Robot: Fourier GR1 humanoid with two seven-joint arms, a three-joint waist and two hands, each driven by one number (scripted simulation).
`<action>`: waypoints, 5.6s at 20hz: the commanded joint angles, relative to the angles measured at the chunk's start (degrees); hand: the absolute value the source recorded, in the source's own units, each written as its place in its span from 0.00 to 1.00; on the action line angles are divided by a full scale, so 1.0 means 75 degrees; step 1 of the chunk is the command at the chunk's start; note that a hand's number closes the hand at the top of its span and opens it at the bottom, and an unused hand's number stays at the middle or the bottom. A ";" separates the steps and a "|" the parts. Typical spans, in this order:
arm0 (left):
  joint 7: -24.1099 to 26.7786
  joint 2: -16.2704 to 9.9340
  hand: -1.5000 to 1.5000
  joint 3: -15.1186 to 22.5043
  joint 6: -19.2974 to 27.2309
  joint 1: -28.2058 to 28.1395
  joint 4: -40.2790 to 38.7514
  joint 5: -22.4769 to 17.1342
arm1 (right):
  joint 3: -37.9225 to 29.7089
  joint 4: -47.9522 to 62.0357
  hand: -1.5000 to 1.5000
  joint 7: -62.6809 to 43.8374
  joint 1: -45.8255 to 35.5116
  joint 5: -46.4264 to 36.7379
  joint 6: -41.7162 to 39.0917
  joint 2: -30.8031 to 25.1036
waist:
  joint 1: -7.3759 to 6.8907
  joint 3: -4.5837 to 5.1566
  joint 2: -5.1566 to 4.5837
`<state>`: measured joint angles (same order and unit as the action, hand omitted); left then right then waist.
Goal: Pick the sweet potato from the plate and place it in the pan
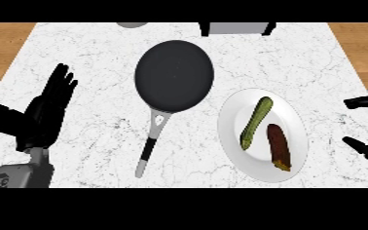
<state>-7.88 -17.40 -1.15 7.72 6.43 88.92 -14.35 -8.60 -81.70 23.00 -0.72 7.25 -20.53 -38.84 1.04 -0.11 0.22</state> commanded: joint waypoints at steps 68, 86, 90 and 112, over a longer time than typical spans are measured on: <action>-0.1325 0.0861 0.50 -0.0502 -0.0319 0.0460 0.0819 0.0964 | 0.3902 -0.0728 0.00 -0.2564 -0.1288 -0.9459 -0.2166 0.1470 | -0.0155 0.0012 -0.0029; -0.0905 0.1154 0.50 -0.0574 -0.0368 0.0869 0.0032 0.1295 | 0.3785 0.1086 1.00 -0.1285 -0.2049 -1.0193 -0.1224 0.2484 | -0.0162 0.0013 -0.0046; -0.0992 0.0911 0.50 -0.0668 -0.0784 0.0252 0.0755 0.1039 | 0.3760 0.1915 1.00 -0.1345 -0.2028 -1.0439 -0.0392 0.2984 | -0.0233 0.0010 -0.0042; -0.0911 0.1384 0.50 0.0005 -0.0931 0.0833 0.0140 0.1246 | 0.3749 0.0753 1.00 -0.8819 -0.5052 -1.1102 0.1082 0.5172 | -0.1287 0.0078 -0.0025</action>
<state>-14.58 -7.65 -2.45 1.51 12.10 90.70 -5.06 16.93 -75.41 -31.85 -31.64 -72.38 -15.45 -0.79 -6.77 0.32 0.03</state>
